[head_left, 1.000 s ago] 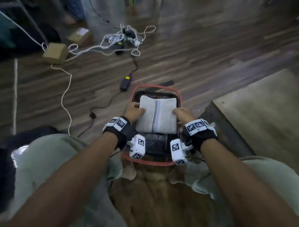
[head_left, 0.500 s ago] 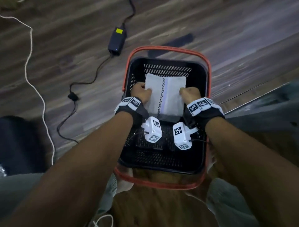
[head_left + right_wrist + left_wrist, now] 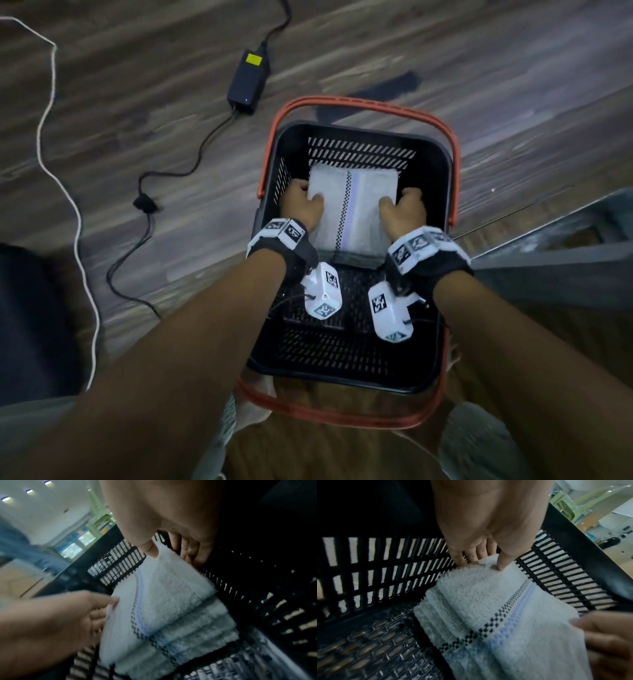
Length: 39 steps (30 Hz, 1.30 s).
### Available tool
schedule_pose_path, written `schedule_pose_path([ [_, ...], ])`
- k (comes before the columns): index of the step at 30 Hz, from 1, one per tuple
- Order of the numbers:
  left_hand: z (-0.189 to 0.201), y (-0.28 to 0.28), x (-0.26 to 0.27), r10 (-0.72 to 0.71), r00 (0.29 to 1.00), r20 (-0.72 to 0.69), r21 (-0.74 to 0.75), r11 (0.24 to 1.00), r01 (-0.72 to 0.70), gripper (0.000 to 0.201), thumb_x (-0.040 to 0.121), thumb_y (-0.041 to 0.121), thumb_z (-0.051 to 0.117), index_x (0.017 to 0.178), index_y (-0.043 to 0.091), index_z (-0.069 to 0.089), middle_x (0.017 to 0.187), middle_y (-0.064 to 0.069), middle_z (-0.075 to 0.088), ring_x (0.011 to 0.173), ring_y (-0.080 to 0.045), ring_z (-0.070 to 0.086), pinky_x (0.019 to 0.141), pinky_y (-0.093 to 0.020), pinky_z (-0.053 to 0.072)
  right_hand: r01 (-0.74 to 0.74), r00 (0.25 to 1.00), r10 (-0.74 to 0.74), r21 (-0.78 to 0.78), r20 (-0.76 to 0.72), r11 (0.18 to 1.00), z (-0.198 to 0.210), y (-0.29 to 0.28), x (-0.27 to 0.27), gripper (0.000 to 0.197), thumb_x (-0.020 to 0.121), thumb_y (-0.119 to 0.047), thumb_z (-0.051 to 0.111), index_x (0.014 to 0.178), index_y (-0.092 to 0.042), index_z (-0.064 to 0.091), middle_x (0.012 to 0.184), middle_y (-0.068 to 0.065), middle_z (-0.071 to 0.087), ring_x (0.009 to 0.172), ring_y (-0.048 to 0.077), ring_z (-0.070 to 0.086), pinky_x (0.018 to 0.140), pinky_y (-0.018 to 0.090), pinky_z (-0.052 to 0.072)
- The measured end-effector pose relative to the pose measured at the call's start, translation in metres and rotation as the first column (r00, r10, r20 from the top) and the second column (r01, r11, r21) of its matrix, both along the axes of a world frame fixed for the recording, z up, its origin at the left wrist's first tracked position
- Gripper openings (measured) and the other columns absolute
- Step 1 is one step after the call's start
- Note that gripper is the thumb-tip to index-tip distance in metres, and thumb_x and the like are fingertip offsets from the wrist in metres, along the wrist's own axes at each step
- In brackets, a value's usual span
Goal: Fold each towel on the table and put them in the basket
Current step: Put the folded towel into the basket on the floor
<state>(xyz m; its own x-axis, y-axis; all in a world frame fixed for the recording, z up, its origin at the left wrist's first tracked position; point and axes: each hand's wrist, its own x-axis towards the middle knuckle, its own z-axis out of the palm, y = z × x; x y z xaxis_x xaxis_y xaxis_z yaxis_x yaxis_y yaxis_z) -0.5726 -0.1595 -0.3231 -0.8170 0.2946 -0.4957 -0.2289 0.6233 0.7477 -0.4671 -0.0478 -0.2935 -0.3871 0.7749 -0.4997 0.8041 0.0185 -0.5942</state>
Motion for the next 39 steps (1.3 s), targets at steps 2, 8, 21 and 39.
schedule_pose_path([
  [2,0.002,-0.001,0.007,-0.028,0.984,-0.176,-0.001,1.0,0.028,0.041,0.09,0.01,0.053,0.129,0.001,0.045,0.125,-0.014,0.054,0.111,-0.024,0.053,0.094,-0.025,0.039,-0.199,0.98,0.179,0.311,0.091,0.929,0.003,-0.011,0.0,0.053,0.086,-0.018,0.049,0.135,-0.006,0.034,0.135,0.018,0.038,0.119,0.035,0.04,0.091,0.04,0.037],
  [8,-0.016,0.0,0.018,-0.525,0.728,-0.441,-0.34,0.848,0.406,0.055,0.096,0.025,0.037,0.148,0.013,0.022,0.158,-0.007,0.014,0.146,-0.022,0.011,0.114,-0.044,0.021,-0.504,0.864,0.397,0.536,0.31,0.677,-0.021,-0.026,-0.003,0.059,0.088,-0.021,0.043,0.143,-0.007,0.027,0.152,0.016,0.025,0.141,0.03,0.02,0.113,0.047,0.016],
  [21,-0.066,0.007,0.025,-0.634,0.667,-0.393,-0.53,0.748,0.399,0.058,0.098,0.036,0.02,0.151,0.022,0.001,0.16,-0.001,-0.003,0.146,-0.03,-0.001,0.116,-0.046,0.006,-0.544,0.837,0.408,0.477,0.365,0.69,-0.082,-0.023,-0.003,0.063,0.095,-0.031,0.027,0.149,-0.007,0.006,0.158,0.015,0.0,0.146,0.027,-0.001,0.116,0.051,0.003],
  [39,0.178,-0.015,0.011,-0.874,0.481,-0.066,-0.627,0.411,0.662,0.046,0.094,0.044,0.041,0.112,0.005,0.058,0.121,-0.015,0.06,0.108,-0.033,0.057,0.087,-0.037,0.046,-0.692,0.7,0.584,0.189,0.41,0.697,0.18,0.003,0.026,0.029,0.089,-0.033,0.046,0.107,-0.013,0.056,0.107,0.01,0.063,0.093,0.03,0.062,0.075,0.034,0.047],
])
